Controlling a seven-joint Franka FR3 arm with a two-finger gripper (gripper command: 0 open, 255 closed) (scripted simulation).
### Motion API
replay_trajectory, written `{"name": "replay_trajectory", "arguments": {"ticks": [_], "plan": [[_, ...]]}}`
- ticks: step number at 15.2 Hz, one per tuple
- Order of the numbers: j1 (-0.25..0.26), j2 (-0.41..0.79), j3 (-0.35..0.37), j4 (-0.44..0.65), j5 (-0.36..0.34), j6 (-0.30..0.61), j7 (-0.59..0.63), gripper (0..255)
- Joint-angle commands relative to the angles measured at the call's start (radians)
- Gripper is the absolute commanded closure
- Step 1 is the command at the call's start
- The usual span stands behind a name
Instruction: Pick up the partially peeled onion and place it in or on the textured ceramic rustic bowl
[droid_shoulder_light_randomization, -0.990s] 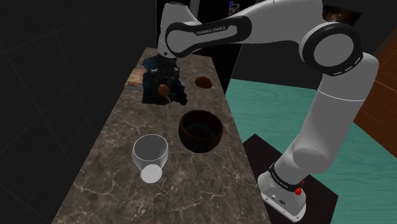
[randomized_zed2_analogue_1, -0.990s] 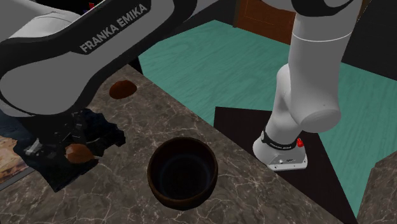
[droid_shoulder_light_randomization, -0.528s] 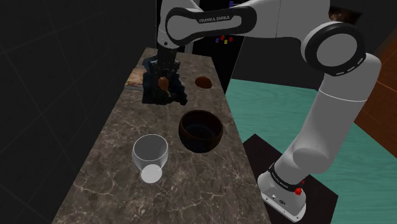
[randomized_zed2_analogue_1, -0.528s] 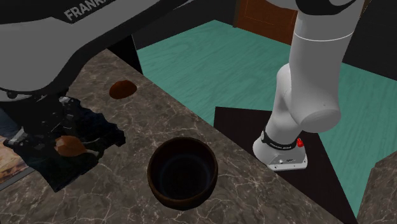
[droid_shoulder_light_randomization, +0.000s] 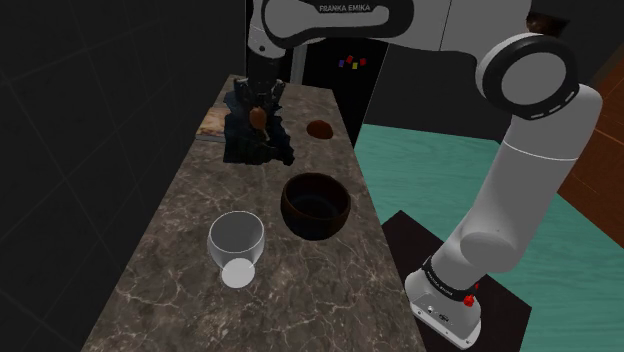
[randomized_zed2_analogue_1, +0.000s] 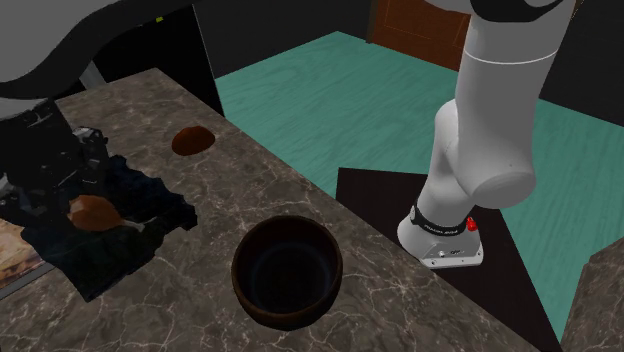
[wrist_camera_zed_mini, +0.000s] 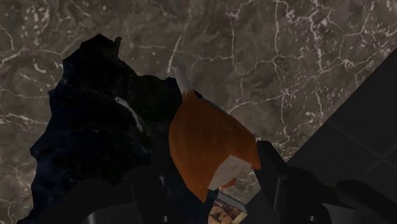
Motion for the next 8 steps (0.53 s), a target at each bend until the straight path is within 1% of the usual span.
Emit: {"name": "replay_trajectory", "arguments": {"ticks": [1,5,8], "plan": [[0.002,0.003,0.001,0.029,-0.001,-0.027,0.002,255],[0.003,0.005,0.001,0.076,-0.002,-0.072,0.003,255],[-0.002,-0.122,0.010,-0.078,0.035,-0.039,0.006,255]]}}
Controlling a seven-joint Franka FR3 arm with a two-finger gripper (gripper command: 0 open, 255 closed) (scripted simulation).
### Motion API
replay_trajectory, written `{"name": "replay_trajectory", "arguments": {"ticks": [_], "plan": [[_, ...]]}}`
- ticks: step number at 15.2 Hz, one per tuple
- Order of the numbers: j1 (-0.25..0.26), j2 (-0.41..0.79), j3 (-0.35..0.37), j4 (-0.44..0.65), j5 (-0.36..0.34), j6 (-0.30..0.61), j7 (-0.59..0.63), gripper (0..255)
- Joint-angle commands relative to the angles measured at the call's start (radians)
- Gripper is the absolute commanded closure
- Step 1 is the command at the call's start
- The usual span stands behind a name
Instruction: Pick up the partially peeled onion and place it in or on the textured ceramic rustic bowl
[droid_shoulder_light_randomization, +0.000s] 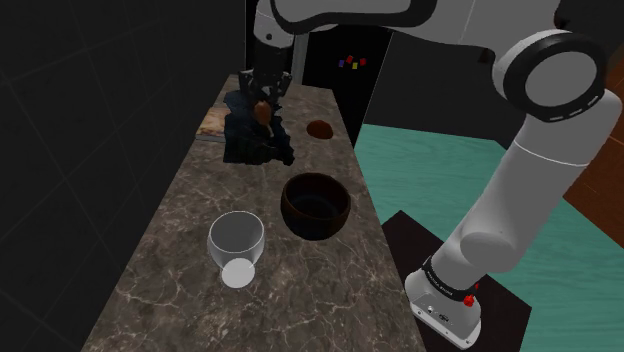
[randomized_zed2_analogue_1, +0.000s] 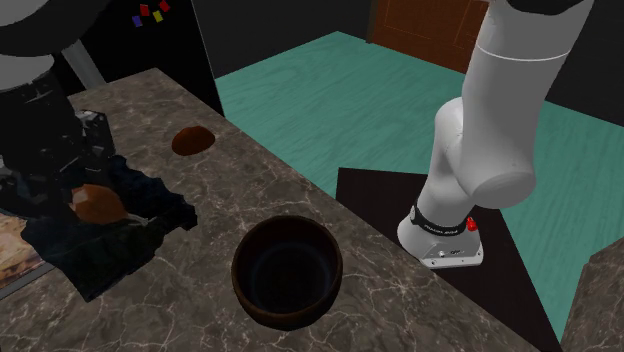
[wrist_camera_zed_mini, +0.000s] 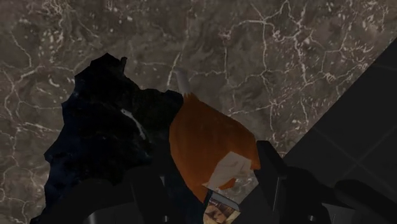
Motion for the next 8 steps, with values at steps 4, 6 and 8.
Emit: {"name": "replay_trajectory", "arguments": {"ticks": [4,6,8], "plan": [[0.002,-0.199,0.010,-0.222,0.062,0.033,0.002,255],[0.009,-0.277,0.013,-0.299,0.087,0.036,0.004,255],[0.019,-0.352,0.015,-0.369,0.111,0.034,0.007,255]]}}
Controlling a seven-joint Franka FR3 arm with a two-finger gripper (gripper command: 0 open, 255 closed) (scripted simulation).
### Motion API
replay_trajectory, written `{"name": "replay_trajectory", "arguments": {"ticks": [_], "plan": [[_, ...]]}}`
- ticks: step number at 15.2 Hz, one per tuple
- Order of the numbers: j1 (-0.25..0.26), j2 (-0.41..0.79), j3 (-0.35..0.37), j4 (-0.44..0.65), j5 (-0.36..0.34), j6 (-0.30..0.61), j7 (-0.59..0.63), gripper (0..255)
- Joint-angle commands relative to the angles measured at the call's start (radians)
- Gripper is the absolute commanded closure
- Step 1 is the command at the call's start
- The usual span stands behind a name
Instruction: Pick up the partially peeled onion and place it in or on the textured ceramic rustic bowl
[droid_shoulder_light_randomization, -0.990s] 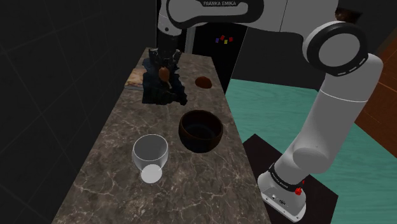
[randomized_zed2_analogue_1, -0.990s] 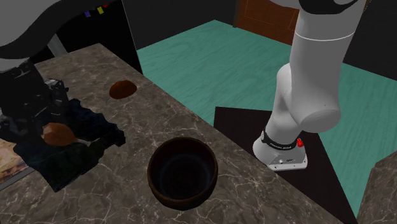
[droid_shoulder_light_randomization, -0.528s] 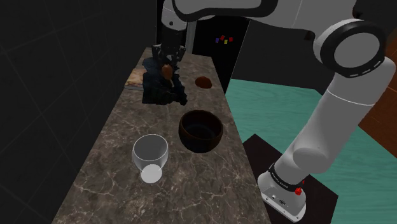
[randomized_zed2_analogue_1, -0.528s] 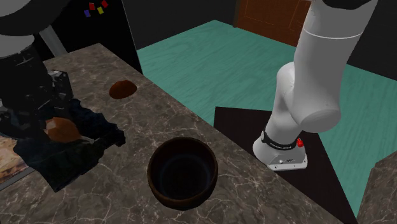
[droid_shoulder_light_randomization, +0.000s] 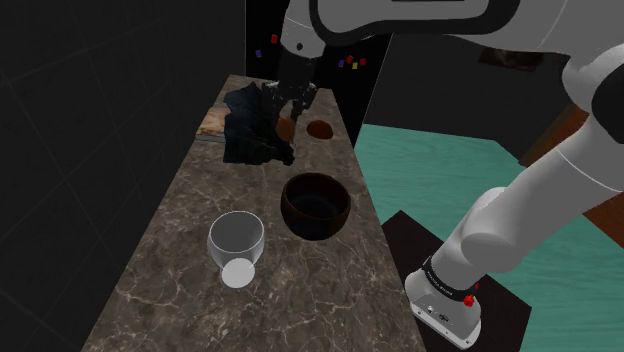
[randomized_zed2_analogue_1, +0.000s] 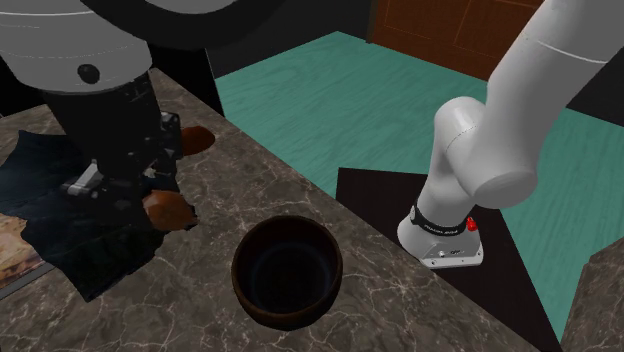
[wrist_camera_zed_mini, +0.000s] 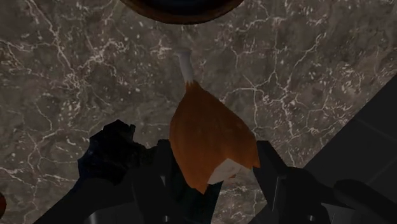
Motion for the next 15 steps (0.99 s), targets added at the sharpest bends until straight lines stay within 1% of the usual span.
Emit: {"name": "replay_trajectory", "arguments": {"ticks": [1,8,15], "plan": [[0.010,-0.084,0.001,-0.079,0.027,-0.001,0.002,255],[0.069,-0.349,0.010,-0.280,0.106,-0.054,0.032,255],[0.075,-0.350,0.021,-0.374,0.116,0.039,0.027,255]]}}
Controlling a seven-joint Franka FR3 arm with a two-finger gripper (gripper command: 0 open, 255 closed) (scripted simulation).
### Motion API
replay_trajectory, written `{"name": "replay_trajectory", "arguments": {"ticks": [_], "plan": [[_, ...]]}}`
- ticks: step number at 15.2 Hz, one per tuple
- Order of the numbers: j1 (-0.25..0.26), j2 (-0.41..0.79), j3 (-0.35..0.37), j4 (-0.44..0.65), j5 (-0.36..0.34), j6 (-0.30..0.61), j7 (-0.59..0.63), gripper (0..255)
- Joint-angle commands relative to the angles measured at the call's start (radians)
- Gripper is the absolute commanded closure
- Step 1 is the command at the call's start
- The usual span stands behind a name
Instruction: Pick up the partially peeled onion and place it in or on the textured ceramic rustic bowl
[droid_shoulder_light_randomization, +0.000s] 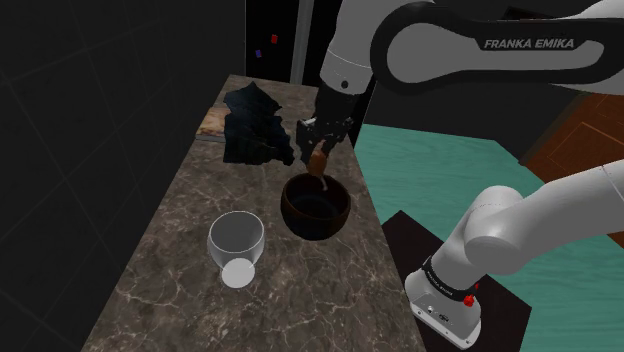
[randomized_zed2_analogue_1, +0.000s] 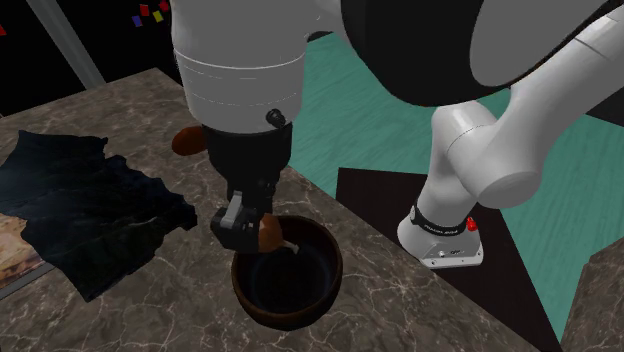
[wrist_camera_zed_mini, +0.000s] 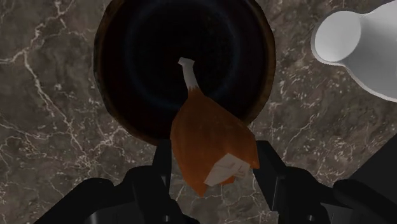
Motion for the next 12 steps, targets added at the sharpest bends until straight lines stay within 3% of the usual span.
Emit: {"name": "replay_trajectory", "arguments": {"ticks": [1,12], "plan": [[0.001,0.002,0.004,-0.025,0.003,0.027,-0.001,255],[0.007,0.021,0.023,-0.133,0.016,0.155,-0.006,255]]}}
